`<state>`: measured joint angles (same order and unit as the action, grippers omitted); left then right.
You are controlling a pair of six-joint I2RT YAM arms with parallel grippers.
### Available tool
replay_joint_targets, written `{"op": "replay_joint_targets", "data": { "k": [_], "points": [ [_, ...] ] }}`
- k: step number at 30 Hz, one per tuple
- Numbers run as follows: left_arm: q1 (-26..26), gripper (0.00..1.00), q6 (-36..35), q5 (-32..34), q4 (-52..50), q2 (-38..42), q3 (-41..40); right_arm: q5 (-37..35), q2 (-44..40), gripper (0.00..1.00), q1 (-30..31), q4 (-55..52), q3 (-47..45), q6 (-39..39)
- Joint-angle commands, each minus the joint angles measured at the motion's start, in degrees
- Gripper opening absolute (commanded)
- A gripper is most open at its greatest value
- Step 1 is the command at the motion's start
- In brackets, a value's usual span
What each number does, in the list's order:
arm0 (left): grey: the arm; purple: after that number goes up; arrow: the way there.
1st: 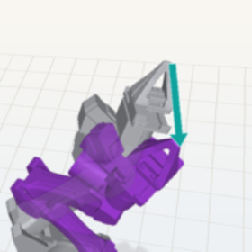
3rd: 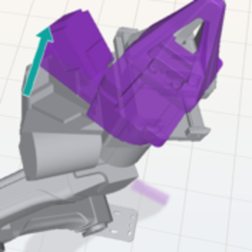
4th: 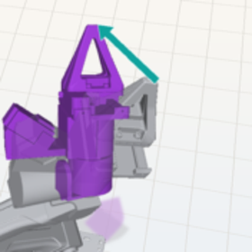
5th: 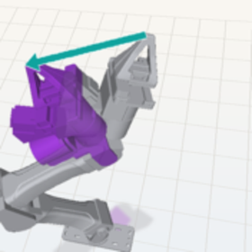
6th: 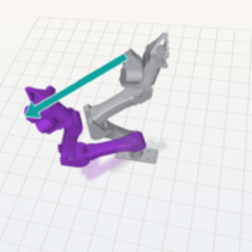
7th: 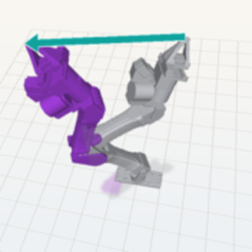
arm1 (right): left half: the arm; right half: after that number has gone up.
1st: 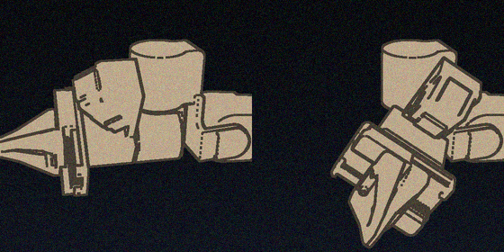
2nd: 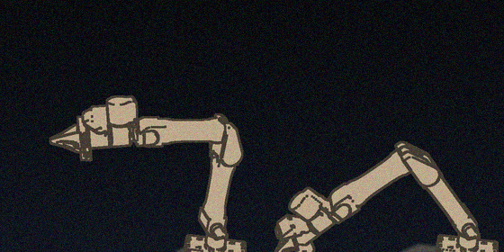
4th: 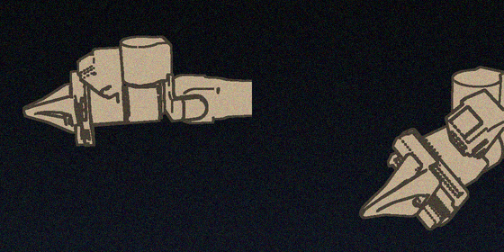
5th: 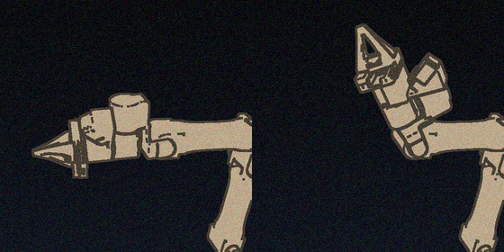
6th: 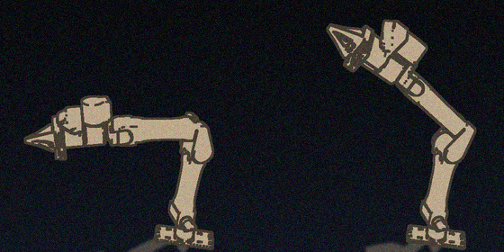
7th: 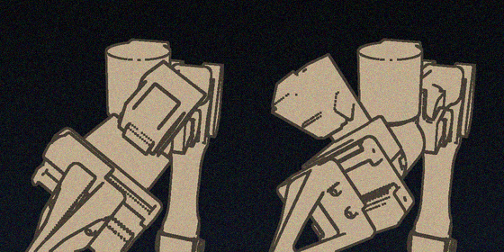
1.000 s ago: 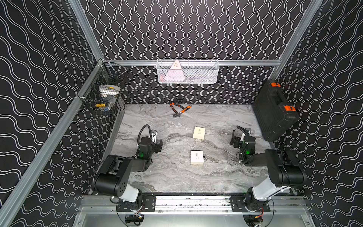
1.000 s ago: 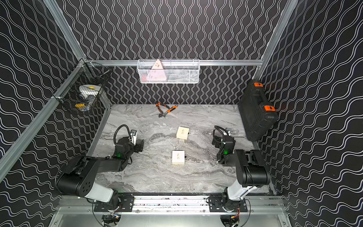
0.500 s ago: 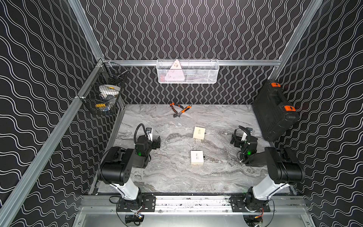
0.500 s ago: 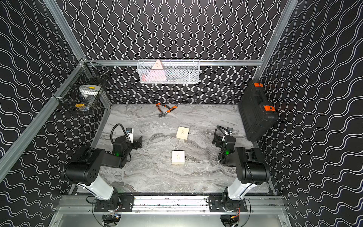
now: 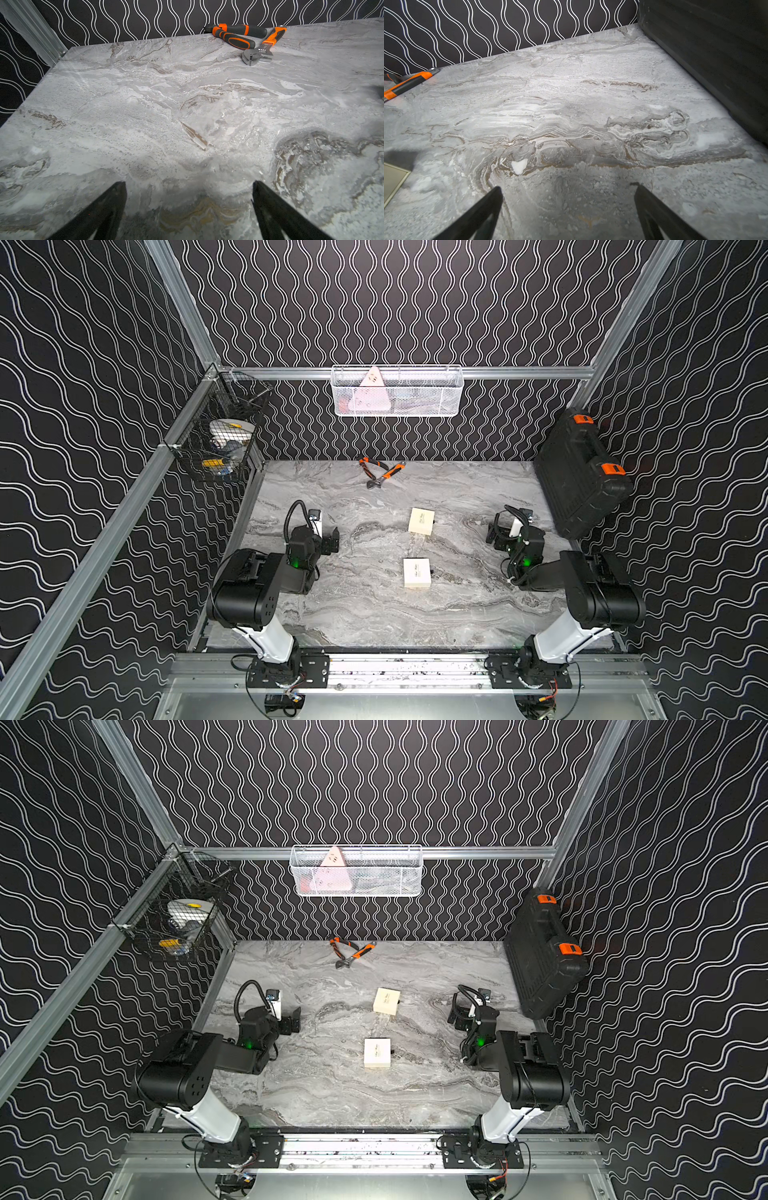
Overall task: Place the earrings into the drawer-style jewelry box
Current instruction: Reset both arms
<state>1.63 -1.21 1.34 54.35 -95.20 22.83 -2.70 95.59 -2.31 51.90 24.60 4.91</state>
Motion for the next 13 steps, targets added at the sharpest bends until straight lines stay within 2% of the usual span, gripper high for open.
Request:
{"op": "replay_joint_targets", "data": {
  "k": [1,13],
  "points": [
    [-0.1,0.99,0.6,0.3,1.2,0.1,0.0,0.3,0.2,1.00,0.0,-0.1,0.6,-0.1],
    [-0.1,0.98,0.6,0.2,2.2,0.7,-0.9,0.9,0.1,1.00,-0.4,1.1,0.0,-0.1]
  ]
}}
